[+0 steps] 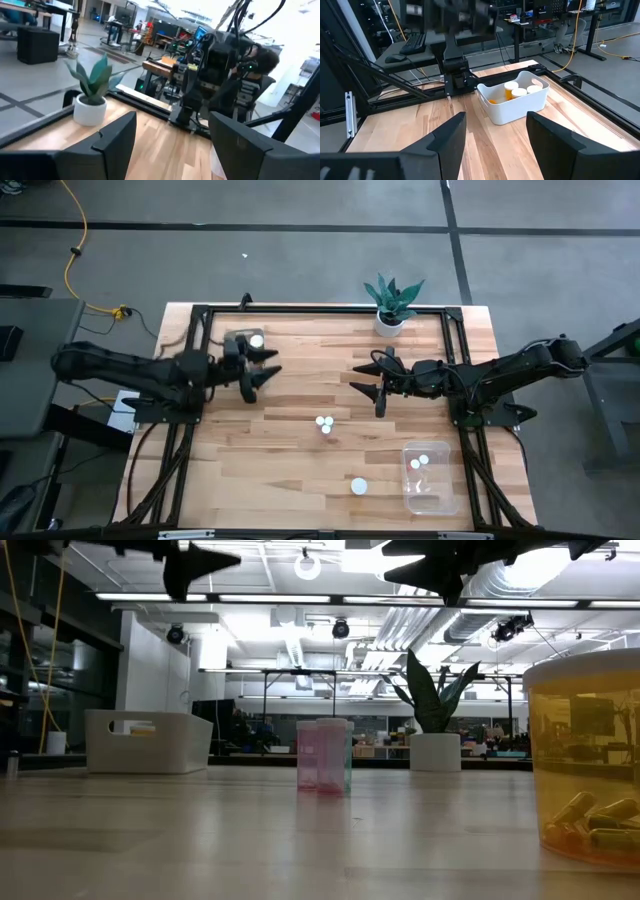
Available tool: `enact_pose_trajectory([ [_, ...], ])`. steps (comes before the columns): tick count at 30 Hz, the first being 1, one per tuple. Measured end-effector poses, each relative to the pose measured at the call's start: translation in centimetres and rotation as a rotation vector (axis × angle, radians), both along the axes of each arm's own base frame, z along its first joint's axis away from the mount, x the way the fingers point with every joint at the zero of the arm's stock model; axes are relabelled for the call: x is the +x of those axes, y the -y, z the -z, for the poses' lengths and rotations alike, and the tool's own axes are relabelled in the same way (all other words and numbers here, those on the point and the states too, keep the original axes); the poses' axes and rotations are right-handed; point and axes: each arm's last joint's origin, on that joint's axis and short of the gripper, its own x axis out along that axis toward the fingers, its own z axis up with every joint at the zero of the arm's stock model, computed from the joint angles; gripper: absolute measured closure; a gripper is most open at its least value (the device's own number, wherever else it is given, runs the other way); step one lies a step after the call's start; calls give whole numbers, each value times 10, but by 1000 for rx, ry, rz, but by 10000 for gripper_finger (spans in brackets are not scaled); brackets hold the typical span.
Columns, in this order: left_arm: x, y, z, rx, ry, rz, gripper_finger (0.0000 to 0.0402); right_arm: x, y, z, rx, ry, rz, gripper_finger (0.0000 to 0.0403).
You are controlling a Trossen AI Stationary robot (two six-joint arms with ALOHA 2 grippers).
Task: Pick and place medicine bottles into bin by pill shape (circle, oval)
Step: Put the blue tablet bottle into the transparent bin
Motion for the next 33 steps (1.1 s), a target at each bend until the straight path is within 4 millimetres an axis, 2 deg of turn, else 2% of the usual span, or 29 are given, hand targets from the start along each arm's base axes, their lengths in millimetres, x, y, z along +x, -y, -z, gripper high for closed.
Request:
enact_pose_trajectory([
  [2,2,5,12,-9,20,-4,163,0,0,0,0,0,0,201],
  [5,2,9,19,10,24,6,163,0,0,0,0,0,0,201],
  [17,2,13,18,94,2,20,163,0,0,0,7,1,0,201],
  [21,2,13,18,94,2,20,163,2,-1,2,68,4,-37,201],
  [26,2,13,19,93,1,20,163,20,-11,16,83,-182,-245,201],
  [29,2,13,19,93,0,20,163,34,-17,31,40,-338,-348,201],
  [33,2,13,19,92,1,20,163,54,-21,46,-45,-416,-434,201],
])
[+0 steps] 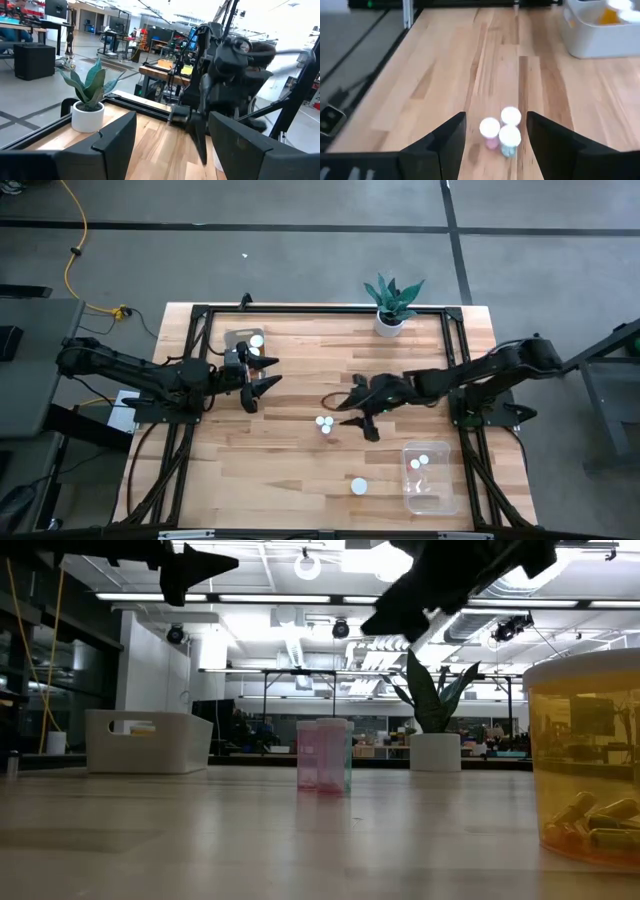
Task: Pick and place medicine bottles into bin by pill shape (circle, oval)
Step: Put the blue tablet bottle into the transparent bin
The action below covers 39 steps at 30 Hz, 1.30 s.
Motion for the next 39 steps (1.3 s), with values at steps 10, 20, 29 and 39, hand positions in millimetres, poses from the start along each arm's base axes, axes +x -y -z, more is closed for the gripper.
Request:
enact_pose_trajectory([
  [10,0,0,0,-1,0,0,163,35,6,38,-149,-120,-133,201],
  [20,0,0,0,-1,0,0,163,50,14,56,-189,-187,-190,201],
  [29,0,0,0,-1,0,0,163,50,17,60,-205,-204,-198,201],
  [39,0,0,0,-7,3,0,163,55,17,71,-205,-206,-198,201],
])
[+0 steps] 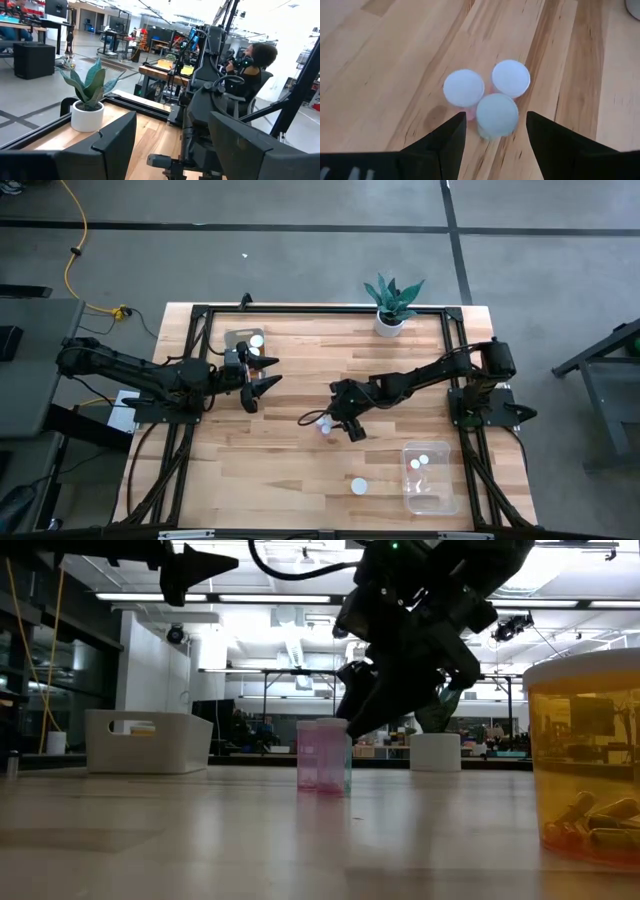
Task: Pick and place medicine bottles into bin by pill shape (circle, oval)
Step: Put the blue tablet bottle into the transparent bin
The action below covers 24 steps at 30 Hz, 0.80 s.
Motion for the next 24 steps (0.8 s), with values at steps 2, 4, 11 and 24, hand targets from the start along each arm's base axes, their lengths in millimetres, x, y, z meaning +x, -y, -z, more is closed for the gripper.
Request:
enact_pose_trajectory([
  [2,0,0,0,-9,3,0,163,1,0,-1,0,9,0,201],
  [4,0,0,0,-9,3,0,163,1,0,-1,1,19,0,201],
  [11,0,0,0,-9,3,-1,163,1,0,-1,1,18,0,219],
  [24,0,0,0,-9,3,-4,163,1,0,-1,1,14,0,292],
])
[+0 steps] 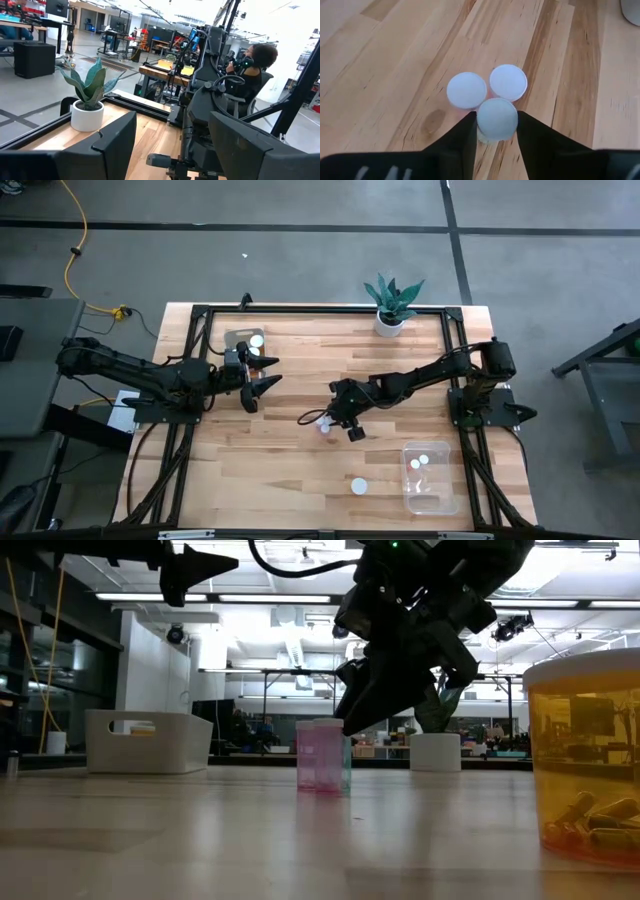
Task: Pick and place medicine bottles into bin by pill shape (circle, oval)
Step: Put the blue tablet bottle into the transparent bin
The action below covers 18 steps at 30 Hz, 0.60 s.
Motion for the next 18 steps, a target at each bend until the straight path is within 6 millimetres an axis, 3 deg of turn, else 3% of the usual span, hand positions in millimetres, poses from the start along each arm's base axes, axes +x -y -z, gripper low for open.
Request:
enact_pose_trajectory([
  [8,0,0,0,0,-2,-1,163,-13,4,-13,-12,-69,14,298],
  [18,0,-1,1,0,-8,-17,163,-64,9,-41,10,-317,89,299],
])
